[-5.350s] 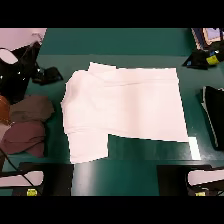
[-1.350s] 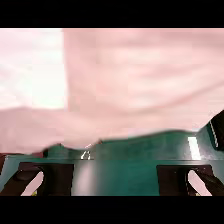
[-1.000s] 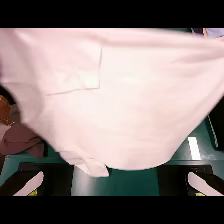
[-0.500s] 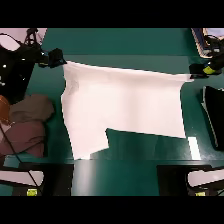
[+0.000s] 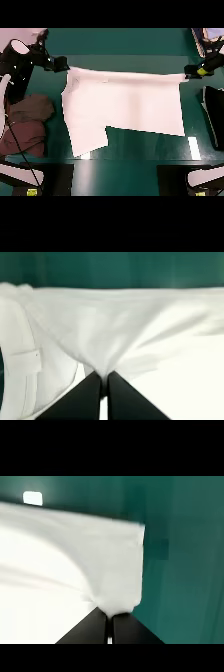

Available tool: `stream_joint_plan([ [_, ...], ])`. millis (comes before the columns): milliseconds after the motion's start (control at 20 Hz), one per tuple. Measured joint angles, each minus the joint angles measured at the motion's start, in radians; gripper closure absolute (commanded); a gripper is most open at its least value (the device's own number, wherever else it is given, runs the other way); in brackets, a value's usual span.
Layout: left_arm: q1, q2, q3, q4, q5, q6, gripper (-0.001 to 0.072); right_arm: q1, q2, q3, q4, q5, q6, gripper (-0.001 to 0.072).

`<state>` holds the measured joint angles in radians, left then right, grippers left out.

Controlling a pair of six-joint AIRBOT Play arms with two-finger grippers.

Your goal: Fold the shirts.

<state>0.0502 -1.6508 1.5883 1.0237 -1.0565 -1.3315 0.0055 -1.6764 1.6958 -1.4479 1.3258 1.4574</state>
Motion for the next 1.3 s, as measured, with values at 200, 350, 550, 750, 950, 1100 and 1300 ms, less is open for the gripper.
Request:
stream_joint_plan([
  [200, 0.0, -0.002, -0.121, 0.014, 0.023, 0.019, 0.0506, 0.017, 0.037, -0.148, 0.017, -0.048, 0.0, 0.0413],
  [350, 0.002, -0.001, -0.172, 0.019, 0.023, 0.002, 0.0163, 0.011, 0.048, -0.191, 0.095, -0.058, 0.0, 0.0333],
  [550, 0.028, 0.056, -0.223, 0.04, -0.064, -0.036, 0.0164, -0.038, 0.09, -0.223, 0.263, -0.01, -0.035, 0.0333],
  [750, 0.053, 0.257, -0.444, 0.123, -0.123, -0.056, 0.0164, -0.11, 0.249, -0.38, 0.391, 0.027, -0.102, 0.0334],
  [950, 0.06, 0.488, -0.759, 0.128, -0.135, -0.063, 0.0164, -0.181, 0.431, -0.555, 0.473, 0.037, -0.143, 0.0334],
  [1100, 0.062, 0.599, -0.956, 0.07, -0.09, -0.064, 0.0164, -0.218, 0.538, -0.644, 0.494, 0.033, -0.16, 0.0334],
  [1300, 0.063, 0.653, -1.1, -0.044, -0.021, -0.062, 0.0165, -0.238, 0.626, -0.707, 0.507, 0.032, -0.182, 0.0334],
])
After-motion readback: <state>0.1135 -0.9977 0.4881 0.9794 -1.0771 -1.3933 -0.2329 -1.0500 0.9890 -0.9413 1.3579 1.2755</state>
